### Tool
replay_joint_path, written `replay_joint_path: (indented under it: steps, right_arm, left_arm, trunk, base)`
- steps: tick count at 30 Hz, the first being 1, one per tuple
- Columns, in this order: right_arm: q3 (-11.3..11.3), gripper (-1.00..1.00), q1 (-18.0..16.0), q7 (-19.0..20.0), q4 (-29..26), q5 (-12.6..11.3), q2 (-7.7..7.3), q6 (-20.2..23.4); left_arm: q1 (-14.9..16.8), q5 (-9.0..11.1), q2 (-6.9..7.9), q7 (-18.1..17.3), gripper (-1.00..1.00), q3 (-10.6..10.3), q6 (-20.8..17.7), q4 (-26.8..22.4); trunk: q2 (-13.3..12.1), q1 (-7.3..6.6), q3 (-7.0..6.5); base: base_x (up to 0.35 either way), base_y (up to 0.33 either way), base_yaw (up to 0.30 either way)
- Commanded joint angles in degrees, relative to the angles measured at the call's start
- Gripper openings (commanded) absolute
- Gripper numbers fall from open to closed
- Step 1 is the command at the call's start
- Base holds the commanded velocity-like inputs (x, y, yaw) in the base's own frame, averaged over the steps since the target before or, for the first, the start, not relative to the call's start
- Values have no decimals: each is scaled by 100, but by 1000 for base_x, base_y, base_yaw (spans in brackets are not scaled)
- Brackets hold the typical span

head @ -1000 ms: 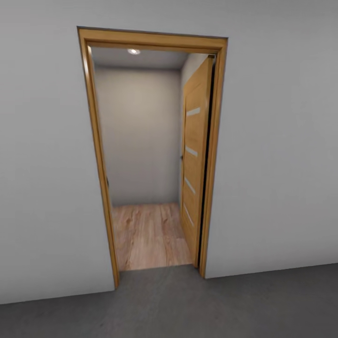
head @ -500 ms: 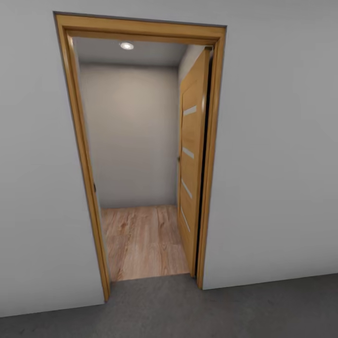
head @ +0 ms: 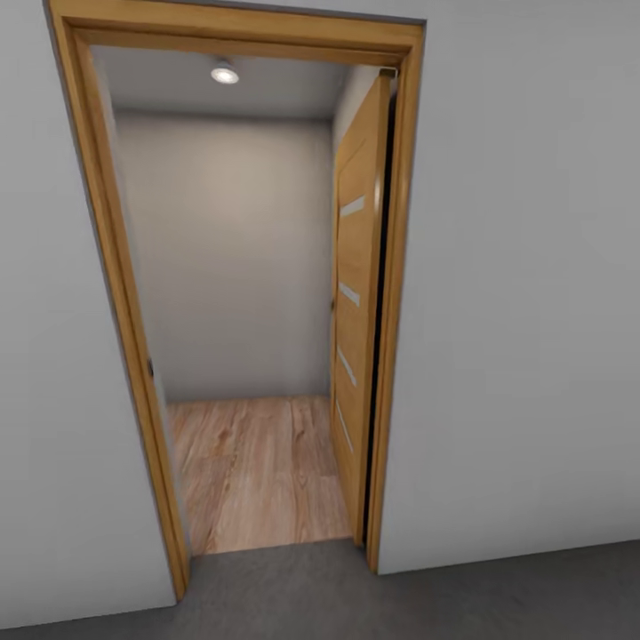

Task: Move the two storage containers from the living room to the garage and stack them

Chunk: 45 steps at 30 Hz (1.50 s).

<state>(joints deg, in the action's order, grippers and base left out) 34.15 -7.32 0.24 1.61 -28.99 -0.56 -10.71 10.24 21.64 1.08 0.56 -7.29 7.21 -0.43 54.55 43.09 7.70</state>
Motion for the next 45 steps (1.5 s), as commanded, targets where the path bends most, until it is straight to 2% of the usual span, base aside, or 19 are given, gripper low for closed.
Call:
replay_joint_path:
  steps: [1,11,45]
  right_arm:
    - [48,100,-7,3,15,-43,3,-27]
    - [48,100,-7,3,15,-43,3,-27]
    - [48,100,-7,3,15,-45,3,-27]
  left_arm:
    - [4,45,-1,6,100,-50,17,3]
    - [4,46,6,6,100,-49,10,5]
    - [4,43,5,6,100,-48,17,3]
  trunk:
    - [5,3,8]
    - [5,3,8]
    - [5,3,8]
  base:
    - [298,-136,0]
    - [300,-107,0]
    - [317,-2,0]
